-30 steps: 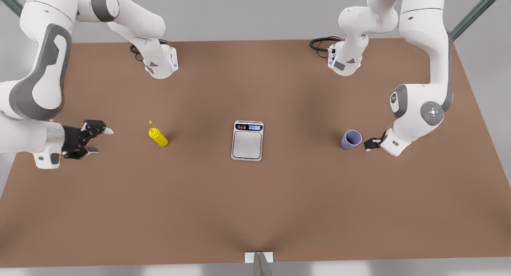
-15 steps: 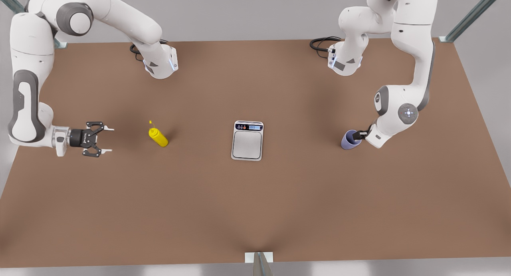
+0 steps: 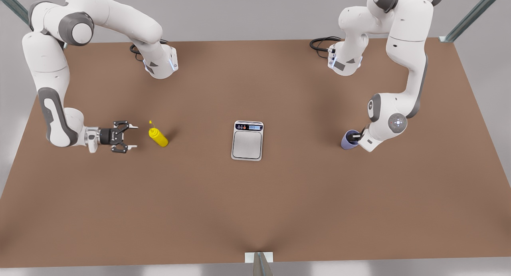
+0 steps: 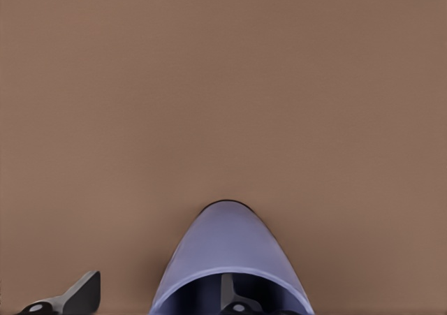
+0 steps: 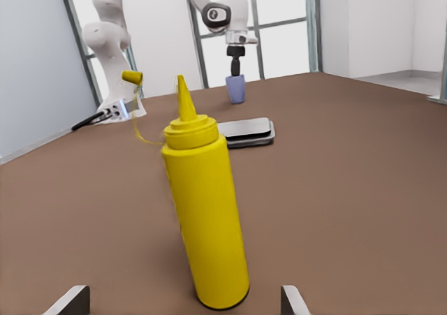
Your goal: Move cup to the weight, pick up sauce bottle, pour sauce
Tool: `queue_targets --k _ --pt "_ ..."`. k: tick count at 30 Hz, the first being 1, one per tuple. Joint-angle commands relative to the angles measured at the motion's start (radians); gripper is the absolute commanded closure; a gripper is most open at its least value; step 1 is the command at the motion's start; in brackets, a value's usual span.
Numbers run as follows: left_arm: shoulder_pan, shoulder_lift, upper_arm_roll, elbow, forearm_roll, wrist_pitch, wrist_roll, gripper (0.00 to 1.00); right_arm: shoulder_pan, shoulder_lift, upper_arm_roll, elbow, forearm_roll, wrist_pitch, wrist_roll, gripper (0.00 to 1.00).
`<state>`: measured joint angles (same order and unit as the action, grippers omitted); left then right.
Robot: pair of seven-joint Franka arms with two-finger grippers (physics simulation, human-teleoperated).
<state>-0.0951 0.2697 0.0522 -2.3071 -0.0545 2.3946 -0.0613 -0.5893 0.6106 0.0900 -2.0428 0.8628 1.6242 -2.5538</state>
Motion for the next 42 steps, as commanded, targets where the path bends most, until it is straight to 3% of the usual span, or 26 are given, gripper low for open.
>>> queue_targets --k 1,3,7,10,23,28,29,30,31,38,42 --pt "0.0 0.003 0.0 0.0 0.001 0.0 0.0 0.38 0.003 0.001 -0.001 -0.002 0.005 0.0 0.0 0.0" --pt "0.0 0.005 0.0 0.0 0.001 0.0 0.0 0.43 0.025 0.017 -0.001 -0.011 0.024 0.026 -0.028 0.0" --pt "-0.002 0.014 -0.002 0.003 0.001 0.0 -0.002 0.7 0.069 0.017 0.001 -0.056 0.068 0.059 -0.051 0.0" --pt "-0.003 0.031 -0.008 0.023 0.001 0.0 -0.006 0.79 0.085 0.015 0.001 -0.062 0.071 0.062 -0.059 0.0" --pt "-0.005 0.016 -0.038 0.081 0.001 -0.009 -0.015 0.79 0.16 0.011 0.001 -0.116 0.142 0.101 -0.074 0.0" --pt "-0.006 0.028 -0.182 0.201 -0.008 -0.017 -0.101 0.79 0.166 0.009 0.031 -0.14 0.171 0.12 -0.074 0.0" --pt "-0.006 0.034 -0.218 0.225 -0.067 -0.017 -0.101 0.79 0.164 0.009 0.03 -0.14 0.171 0.121 -0.074 0.31" --pt "-0.006 0.036 -0.258 0.241 -0.085 -0.017 -0.103 0.79 0.164 0.009 0.03 -0.14 0.171 0.121 -0.074 0.45" --pt "-0.024 0.042 -0.298 0.259 -0.103 -0.017 -0.126 0.79 0.166 0.009 0.03 -0.14 0.171 0.121 -0.072 0.49" --pt "-0.348 0.18 -0.298 0.449 -0.169 -0.017 -0.469 0.79 0.172 0.005 0.03 -0.128 0.171 0.129 -0.054 0.53" --pt "-0.402 0.281 -0.296 0.588 -0.16 -0.017 -0.58 0.79 0.174 -0.044 0.076 -0.01 0.052 0.103 0.124 0.53"
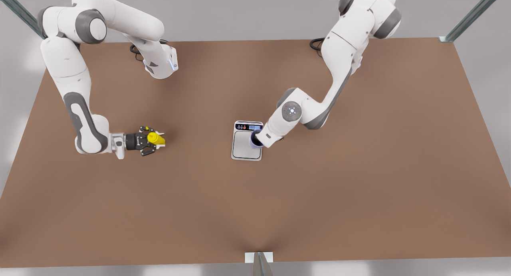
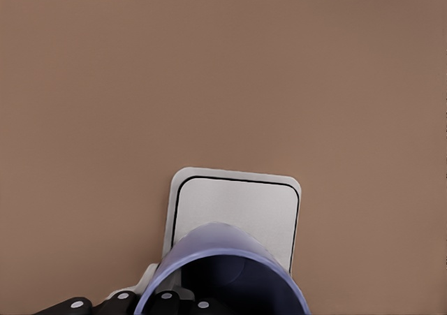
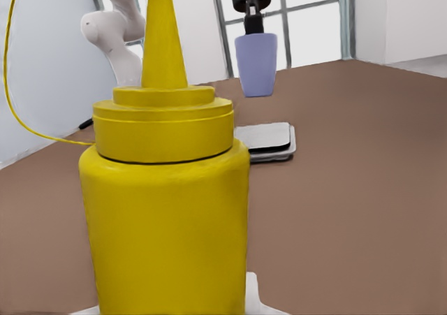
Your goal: Move cup to the weight, pick up sauce bottle, pour sauce
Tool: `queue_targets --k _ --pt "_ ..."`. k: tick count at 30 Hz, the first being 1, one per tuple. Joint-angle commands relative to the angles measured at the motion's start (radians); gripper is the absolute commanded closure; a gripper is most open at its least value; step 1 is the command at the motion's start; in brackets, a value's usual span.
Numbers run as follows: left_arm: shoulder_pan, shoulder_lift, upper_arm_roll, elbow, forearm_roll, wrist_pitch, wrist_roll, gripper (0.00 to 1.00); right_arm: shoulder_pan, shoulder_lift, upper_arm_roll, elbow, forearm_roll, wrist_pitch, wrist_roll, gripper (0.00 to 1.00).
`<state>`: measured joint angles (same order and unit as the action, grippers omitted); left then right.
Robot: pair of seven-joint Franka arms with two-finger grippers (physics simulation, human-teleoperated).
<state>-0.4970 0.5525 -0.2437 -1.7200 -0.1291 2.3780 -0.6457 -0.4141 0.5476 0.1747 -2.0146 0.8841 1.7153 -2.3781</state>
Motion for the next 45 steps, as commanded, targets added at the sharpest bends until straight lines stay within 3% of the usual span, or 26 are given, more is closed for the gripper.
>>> queue_targets --k 1,6,12,13,14,15,36,41,43,45 --pt "-0.001 0.007 -0.002 0.002 -0.084 0.003 0.005 0.79 0.0 -0.009 0.018 0.03 -0.017 -0.003 0.028 0.53" --pt "-0.049 0.056 0.006 0.033 -0.073 0.009 -0.008 0.79 0.0 -0.066 0.195 0.205 -0.189 0.001 0.296 0.53" --pt "-0.06 0.069 0.007 0.037 -0.073 0.009 -0.015 0.75 0.116 -0.066 0.201 0.359 -0.303 0.021 0.491 0.55" --pt "-0.058 0.07 0.007 0.039 -0.073 0.009 -0.014 0.37 0.143 -0.067 0.201 0.361 -0.304 0.044 0.514 0.54" --pt "-0.058 0.07 0.007 0.039 -0.073 0.009 -0.015 0.06 0.162 -0.069 0.201 0.375 -0.306 0.047 0.545 0.54" --pt "-0.058 0.07 0.009 0.039 -0.073 0.009 -0.017 0.0 0.19 -0.069 0.201 0.378 -0.309 0.05 0.569 0.54" --pt "-0.058 0.033 0.029 0.054 -0.073 -0.045 -0.015 0.0 0.446 -0.035 0.195 0.507 -0.395 0.176 0.867 0.54" --pt "-0.057 -0.058 0.075 0.056 -0.076 -0.203 -0.014 0.0 0.54 -0.035 0.193 0.528 -0.508 0.204 0.987 0.54" --pt "-0.055 -0.089 0.193 0.22 -0.09 -0.503 -0.005 0.0 0.56 -0.035 0.193 0.53 -0.562 0.204 1.042 0.54" --pt "0.089 -0.089 0.259 0.361 -0.165 -0.732 0.135 0.0 0.566 -0.035 0.193 0.54 -0.596 0.204 1.057 0.54"
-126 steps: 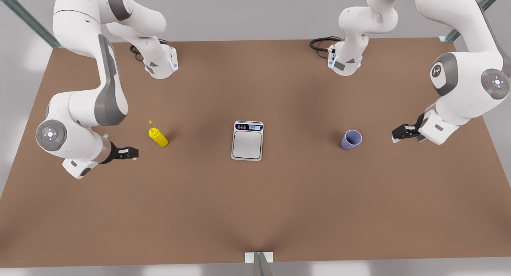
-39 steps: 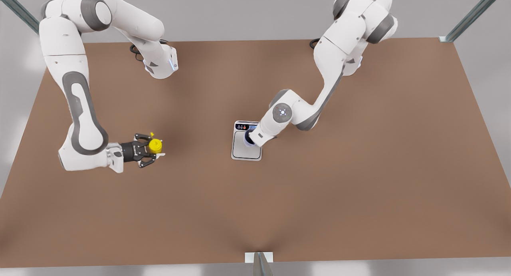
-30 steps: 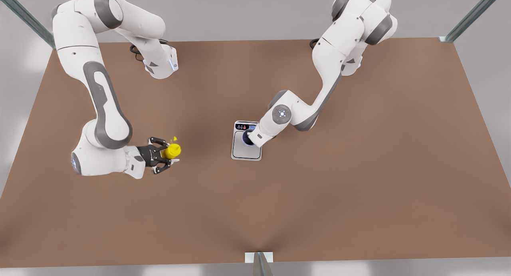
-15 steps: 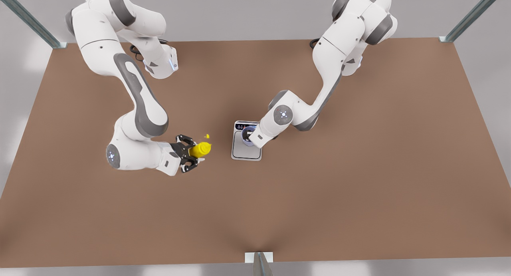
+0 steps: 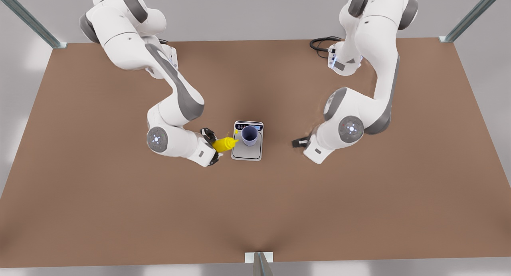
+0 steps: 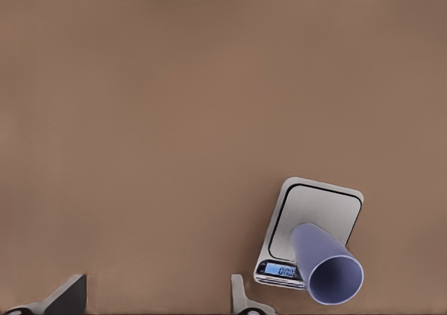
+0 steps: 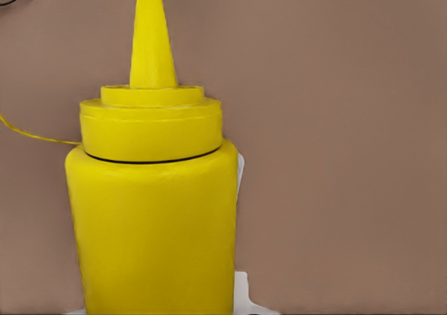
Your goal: Move cup to the weight, pick up sauce bottle, pour sauce
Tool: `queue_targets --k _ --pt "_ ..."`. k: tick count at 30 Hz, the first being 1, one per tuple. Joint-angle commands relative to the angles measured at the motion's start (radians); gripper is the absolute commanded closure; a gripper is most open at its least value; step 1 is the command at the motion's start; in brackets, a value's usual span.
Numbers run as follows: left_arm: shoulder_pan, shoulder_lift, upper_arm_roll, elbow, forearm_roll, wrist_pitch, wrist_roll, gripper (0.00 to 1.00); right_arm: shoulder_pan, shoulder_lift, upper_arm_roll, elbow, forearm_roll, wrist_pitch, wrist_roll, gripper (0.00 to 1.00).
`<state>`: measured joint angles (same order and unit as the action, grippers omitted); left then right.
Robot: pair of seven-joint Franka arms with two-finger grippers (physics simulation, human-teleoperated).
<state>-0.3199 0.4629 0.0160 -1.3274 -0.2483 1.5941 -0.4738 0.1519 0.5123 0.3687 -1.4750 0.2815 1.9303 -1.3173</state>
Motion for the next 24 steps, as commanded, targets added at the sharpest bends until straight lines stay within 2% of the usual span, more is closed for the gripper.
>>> queue_targets --k 1,5,8,11,12,13,17,22,24 --pt "0.047 0.0 -0.001 0.028 -0.062 -0.028 0.036 0.0 0.002 0.0 -0.001 0.001 0.005 -0.011 -0.002 0.54" --pt "0.082 0.006 0.075 0.079 0.103 -0.031 0.219 0.0 -0.003 0.0 0.002 0.001 0.012 -0.016 -0.016 0.54" --pt "0.085 -0.03 0.105 0.197 0.138 -0.183 0.254 0.0 0.0 -0.02 0.032 -0.047 0.015 -0.037 -0.016 0.54" --pt "0.125 -0.13 0.099 0.077 0.142 -0.135 0.276 0.0 0.0 -0.043 0.045 -0.068 0.015 -0.034 -0.008 0.54" --pt "0.127 -0.205 0.085 -0.056 0.164 -0.04 0.276 0.0 0.003 -0.043 0.047 -0.068 0.015 -0.033 -0.005 0.54" --pt "0.14 -0.248 0.073 -0.124 0.175 -0.003 0.279 0.0 0.003 -0.043 0.047 -0.068 0.015 -0.033 -0.005 0.54" --pt "0.14 -0.242 0.071 -0.122 0.175 -0.003 0.276 0.0 -0.051 -0.041 0.055 -0.056 0.03 -0.057 -0.037 0.53" --pt "0.14 -0.225 0.071 -0.119 0.175 -0.003 0.276 0.0 -0.29 -0.029 0.052 -0.033 0.269 -0.189 -0.402 0.53" --pt "0.14 -0.225 0.071 -0.119 0.175 -0.003 0.274 0.0 -0.348 0.034 0.05 -0.036 0.352 -0.212 -0.548 0.53"
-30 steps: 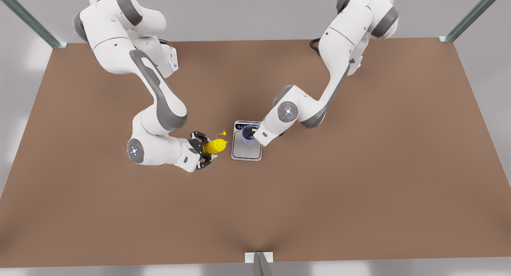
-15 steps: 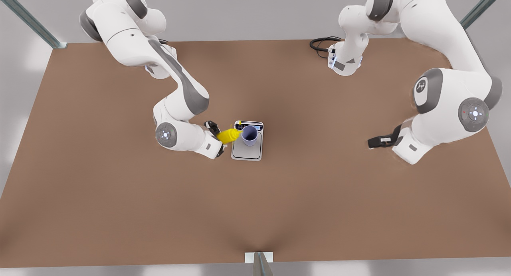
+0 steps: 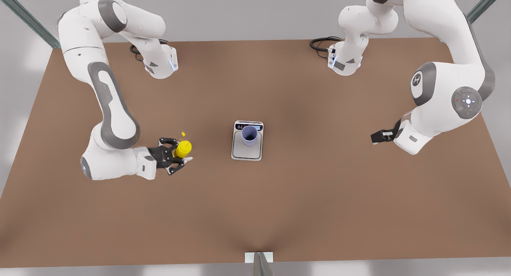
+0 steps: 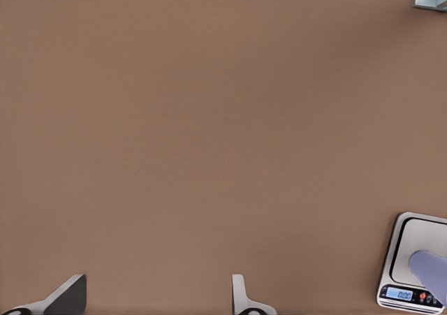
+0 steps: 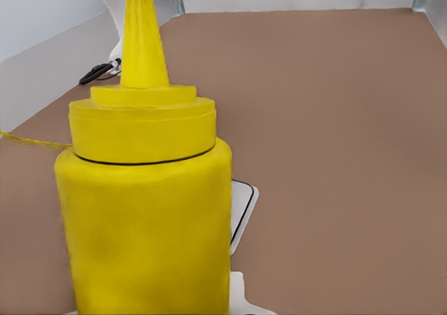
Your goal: Move cup to the weight, pick up sauce bottle, pour sauce
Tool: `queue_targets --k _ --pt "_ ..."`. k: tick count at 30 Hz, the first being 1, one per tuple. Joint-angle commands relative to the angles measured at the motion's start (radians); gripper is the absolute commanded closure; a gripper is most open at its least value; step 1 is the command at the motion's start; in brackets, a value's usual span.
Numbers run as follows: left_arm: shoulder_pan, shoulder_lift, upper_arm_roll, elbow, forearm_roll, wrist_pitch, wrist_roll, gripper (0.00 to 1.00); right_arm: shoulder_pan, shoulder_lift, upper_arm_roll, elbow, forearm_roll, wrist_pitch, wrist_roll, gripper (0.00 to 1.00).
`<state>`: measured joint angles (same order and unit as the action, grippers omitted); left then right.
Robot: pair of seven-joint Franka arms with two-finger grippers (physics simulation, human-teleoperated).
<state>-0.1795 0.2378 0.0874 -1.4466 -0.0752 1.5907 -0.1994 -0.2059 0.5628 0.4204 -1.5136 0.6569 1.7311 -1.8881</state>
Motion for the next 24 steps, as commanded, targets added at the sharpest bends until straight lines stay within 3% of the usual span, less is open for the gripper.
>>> queue_targets --k 1,5,13,24 --pt "0.0 0.0 0.0 0.0 0.002 0.0 0.0 0.0 -0.001 0.012 -0.002 0.001 0.007 -0.016 -0.015 0.53" --pt "-0.002 0.009 0.0 0.003 0.002 0.0 -0.002 0.0 -0.059 0.177 -0.002 0.001 0.153 -0.044 -0.23 0.53" --pt "-0.003 0.017 0.0 0.006 0.002 -0.002 -0.003 0.0 -0.076 0.368 -0.005 0.003 0.205 -0.045 -0.344 0.53" --pt "-0.005 0.023 0.0 0.015 0.002 -0.005 -0.002 0.0 -0.063 0.407 -0.041 -0.003 0.19 0.047 -0.35 0.53"
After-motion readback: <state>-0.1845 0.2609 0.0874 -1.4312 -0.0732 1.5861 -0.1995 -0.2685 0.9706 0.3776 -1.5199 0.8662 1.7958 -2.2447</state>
